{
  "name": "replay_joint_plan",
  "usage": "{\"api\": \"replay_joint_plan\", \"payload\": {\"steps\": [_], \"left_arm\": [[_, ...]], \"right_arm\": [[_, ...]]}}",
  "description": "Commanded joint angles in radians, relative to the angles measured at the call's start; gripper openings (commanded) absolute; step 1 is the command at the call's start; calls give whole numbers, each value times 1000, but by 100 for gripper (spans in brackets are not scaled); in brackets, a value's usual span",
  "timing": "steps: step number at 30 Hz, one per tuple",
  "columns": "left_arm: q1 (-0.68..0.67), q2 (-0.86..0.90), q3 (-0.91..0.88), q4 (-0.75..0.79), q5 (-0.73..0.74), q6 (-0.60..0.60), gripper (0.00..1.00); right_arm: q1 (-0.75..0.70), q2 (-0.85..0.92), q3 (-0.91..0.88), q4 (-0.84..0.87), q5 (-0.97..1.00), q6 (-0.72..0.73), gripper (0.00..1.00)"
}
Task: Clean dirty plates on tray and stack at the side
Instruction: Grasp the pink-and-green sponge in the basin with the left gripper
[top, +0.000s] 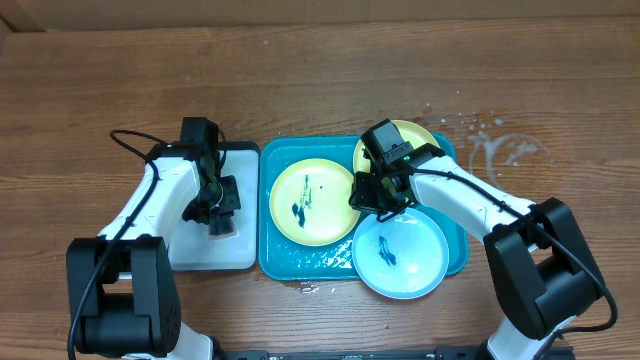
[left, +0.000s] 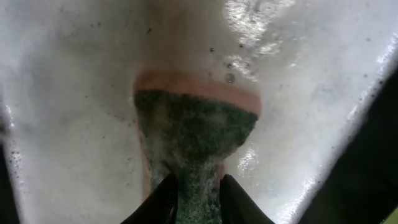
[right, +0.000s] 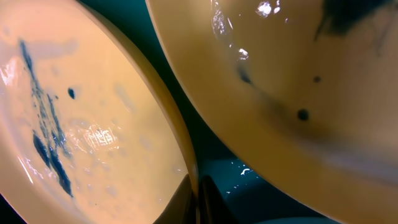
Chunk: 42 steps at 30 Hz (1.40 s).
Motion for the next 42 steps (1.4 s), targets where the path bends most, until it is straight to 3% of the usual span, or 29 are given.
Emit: {"api": "replay_joint_plan", "payload": {"steps": [1, 15, 20, 23, 28, 34, 42], "left_arm": [[-5, -2, -6, -2, -54, -64, 27], [-7, 35, -6, 17, -67, -71, 27], [-7, 52, -6, 39, -31, -52, 18], [-8, 63, -6, 51, -6, -49, 4], [-8, 56, -4, 65, 4, -23, 4], [-8, -50, 19, 63, 7, -7, 4], [-8, -256, 64, 27, 198, 45, 4]], "right_arm": [[0, 3, 22, 3, -11, 4, 4], [-1, 3, 22, 6, -10, 3, 4], [-1, 3, 22, 13, -10, 3, 4], [-1, 3, 22, 13, -10, 3, 4], [-1, 3, 22, 14, -10, 3, 4], [-1, 3, 22, 16, -9, -6, 4], [-1, 3, 22, 33, 13, -57, 4]]}}
